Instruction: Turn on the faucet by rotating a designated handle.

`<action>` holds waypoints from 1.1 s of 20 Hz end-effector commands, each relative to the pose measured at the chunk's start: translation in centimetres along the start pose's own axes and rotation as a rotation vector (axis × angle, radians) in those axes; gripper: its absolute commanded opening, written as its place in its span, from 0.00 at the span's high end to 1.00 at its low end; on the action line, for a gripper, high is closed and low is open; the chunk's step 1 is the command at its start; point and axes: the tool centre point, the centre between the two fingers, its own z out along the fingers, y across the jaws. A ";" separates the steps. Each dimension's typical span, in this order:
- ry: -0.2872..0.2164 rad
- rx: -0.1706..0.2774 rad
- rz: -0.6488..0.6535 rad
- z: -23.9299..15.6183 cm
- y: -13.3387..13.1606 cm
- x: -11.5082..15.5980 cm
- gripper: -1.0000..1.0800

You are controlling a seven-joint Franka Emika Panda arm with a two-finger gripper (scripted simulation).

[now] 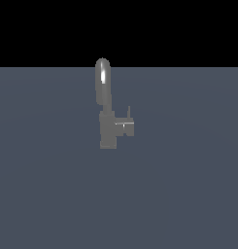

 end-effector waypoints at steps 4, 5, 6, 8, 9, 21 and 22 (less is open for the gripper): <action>-0.079 0.077 0.081 0.6 0.0 3.4 1.00; -0.094 0.091 0.096 0.8 0.1 4.0 1.00; -0.109 0.105 0.111 0.9 0.1 4.6 1.00; -0.139 0.134 0.141 1.3 0.2 5.8 1.00; -0.154 0.149 0.156 1.4 0.3 6.4 1.00; -0.342 0.333 0.345 4.6 1.5 13.7 1.00; -0.358 0.349 0.361 4.9 1.7 14.3 1.00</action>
